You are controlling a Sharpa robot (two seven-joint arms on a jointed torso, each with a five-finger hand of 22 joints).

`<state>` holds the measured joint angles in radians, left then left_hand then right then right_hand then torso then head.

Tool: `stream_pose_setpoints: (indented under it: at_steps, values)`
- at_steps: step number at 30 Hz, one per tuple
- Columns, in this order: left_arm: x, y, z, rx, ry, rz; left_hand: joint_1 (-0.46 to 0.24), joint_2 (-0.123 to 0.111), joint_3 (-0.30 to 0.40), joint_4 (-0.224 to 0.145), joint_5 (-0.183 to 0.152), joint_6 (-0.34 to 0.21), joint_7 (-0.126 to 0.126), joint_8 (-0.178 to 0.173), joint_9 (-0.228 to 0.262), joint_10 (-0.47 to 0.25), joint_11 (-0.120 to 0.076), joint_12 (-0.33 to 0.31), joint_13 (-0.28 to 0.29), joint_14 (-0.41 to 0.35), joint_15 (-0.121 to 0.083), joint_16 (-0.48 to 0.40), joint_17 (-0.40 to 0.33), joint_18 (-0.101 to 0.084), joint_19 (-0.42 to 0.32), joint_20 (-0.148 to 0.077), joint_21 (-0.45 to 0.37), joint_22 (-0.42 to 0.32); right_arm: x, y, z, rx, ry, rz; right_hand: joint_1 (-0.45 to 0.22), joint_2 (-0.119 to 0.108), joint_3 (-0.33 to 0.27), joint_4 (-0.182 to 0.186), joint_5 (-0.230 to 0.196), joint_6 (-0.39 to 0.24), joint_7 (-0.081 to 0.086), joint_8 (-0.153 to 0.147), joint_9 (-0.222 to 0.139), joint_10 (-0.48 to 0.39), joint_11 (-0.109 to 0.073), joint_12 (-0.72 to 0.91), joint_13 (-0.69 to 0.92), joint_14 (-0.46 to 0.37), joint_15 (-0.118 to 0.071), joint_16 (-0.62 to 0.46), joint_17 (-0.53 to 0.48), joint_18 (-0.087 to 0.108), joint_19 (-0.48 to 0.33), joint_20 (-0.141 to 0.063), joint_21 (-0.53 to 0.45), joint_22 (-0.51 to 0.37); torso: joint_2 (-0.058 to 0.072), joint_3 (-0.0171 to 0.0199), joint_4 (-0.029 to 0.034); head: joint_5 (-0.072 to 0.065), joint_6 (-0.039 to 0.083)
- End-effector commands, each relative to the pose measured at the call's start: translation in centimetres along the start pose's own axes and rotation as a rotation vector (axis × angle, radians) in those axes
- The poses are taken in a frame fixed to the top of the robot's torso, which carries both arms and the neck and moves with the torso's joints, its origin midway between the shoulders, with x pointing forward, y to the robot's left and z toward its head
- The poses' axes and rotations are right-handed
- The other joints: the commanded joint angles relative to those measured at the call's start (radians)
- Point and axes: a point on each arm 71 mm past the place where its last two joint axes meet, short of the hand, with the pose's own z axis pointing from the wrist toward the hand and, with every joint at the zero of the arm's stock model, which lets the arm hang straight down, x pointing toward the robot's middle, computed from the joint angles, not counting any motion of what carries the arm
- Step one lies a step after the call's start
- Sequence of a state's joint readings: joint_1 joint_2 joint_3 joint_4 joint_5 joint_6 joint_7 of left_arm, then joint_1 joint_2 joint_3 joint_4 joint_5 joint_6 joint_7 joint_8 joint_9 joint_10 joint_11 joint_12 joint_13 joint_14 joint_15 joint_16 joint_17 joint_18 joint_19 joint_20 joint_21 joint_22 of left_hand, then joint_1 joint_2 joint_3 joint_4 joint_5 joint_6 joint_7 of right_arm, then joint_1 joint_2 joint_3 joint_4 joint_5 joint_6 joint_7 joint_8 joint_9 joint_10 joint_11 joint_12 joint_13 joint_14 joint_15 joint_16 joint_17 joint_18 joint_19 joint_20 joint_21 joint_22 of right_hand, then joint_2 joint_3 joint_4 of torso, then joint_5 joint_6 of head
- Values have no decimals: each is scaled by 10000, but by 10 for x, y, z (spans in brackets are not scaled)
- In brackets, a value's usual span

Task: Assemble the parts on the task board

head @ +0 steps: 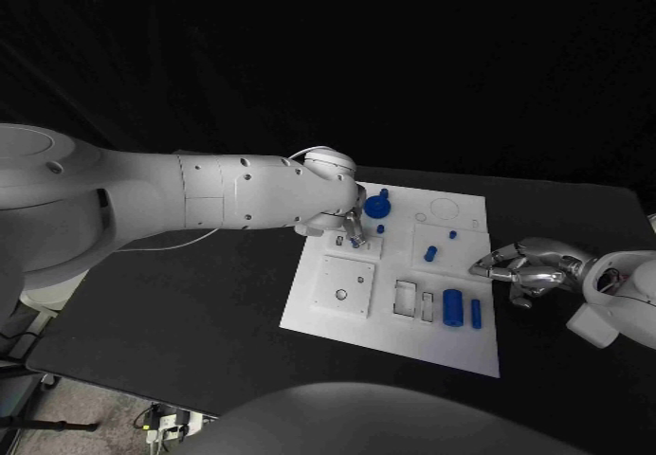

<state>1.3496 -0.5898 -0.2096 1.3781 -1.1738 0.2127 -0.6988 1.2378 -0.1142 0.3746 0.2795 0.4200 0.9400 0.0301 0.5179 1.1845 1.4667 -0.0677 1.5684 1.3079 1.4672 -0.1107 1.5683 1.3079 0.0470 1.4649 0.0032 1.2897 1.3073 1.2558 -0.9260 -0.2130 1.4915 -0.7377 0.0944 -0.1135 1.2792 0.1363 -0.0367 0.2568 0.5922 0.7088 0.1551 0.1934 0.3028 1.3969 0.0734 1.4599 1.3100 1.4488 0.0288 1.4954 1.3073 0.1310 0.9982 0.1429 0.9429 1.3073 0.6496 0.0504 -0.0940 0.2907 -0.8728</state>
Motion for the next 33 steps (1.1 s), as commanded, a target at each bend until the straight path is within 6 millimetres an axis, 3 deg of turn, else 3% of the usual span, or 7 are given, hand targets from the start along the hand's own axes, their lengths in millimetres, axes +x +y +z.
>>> stream_pose_setpoints:
  at_steps: [1, 33]
  values:
    - [1, 7, 0, -1223, 139, -63, -43, 82, 64, 9, -69, 320, -374, 5, -3, 1030, -64, 8, 2615, 1036, -60, 25, 2629, 93, 206, -60, -23, 1887, 5, -5, 1, 251, 286, -114, -3, -75, 53, -9, 26, -96, 9, -33, -15, -62, 7, -58, 1517, -87, 8, -50, 1701, 205, -46, 0, -33, 436, -2, 4, 0, 8, 2]
    - [4, 11, 0, -1468, 429, 82, -33, 56, 199, -45, -118, 278, -365, -91, -52, 997, -53, -44, 2568, 1036, -50, 25, 2629, 102, 187, -54, -83, 1872, 5, -6, 1, 291, 284, -84, 12, -88, 86, -28, 42, -99, 12, -37, -19, -84, 7, -77, 1499, -106, 6, -67, 1681, 212, -69, -1, -86, 421, 5, 2, -5, 11, 2]
